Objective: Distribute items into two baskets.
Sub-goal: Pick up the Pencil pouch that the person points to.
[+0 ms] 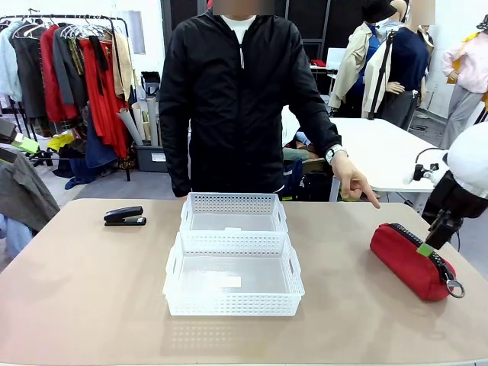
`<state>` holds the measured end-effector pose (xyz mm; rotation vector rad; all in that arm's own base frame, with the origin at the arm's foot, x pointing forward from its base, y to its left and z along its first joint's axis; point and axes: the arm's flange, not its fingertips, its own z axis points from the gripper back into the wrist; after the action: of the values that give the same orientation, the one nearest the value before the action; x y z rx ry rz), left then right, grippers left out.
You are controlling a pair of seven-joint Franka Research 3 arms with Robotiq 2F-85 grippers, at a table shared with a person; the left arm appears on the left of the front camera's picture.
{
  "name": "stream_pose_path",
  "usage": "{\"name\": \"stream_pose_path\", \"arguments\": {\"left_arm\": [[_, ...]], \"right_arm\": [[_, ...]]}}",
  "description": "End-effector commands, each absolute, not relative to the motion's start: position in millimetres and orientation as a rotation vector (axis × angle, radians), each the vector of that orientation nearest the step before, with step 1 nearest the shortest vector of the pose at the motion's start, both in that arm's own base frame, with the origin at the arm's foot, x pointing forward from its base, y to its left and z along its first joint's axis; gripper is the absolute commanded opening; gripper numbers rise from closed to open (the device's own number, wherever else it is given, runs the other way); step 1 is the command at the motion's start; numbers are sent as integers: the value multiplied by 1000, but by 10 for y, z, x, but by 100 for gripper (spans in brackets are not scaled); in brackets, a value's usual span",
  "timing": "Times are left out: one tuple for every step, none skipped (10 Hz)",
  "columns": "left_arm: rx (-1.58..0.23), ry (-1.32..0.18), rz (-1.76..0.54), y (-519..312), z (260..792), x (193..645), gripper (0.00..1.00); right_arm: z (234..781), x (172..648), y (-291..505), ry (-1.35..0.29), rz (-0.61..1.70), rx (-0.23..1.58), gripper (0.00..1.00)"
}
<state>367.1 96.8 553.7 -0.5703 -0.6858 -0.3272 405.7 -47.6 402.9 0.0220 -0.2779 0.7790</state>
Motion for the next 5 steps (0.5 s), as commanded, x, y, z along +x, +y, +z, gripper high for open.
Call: {"name": "stream_pose_path", "arguments": {"left_arm": [[-574, -687, -329, 964, 5541, 3668, 100], [-574, -687, -329, 964, 5541, 3668, 100], [-574, -687, -329, 964, 5541, 3668, 100], [-574, -687, -329, 964, 5541, 3668, 100], [-574, -687, -329, 964, 5541, 3668, 100]], "right_arm": [[3803, 4105, -363, -319, 624, -16, 100], [3731, 4171, -359, -330, 594, -33, 100], [3648, 4248, -352, -337, 552, -57, 100], [3562, 4317, -350, -340, 554, -84, 100], [3452, 4401, -358, -324, 559, -89, 100]]}}
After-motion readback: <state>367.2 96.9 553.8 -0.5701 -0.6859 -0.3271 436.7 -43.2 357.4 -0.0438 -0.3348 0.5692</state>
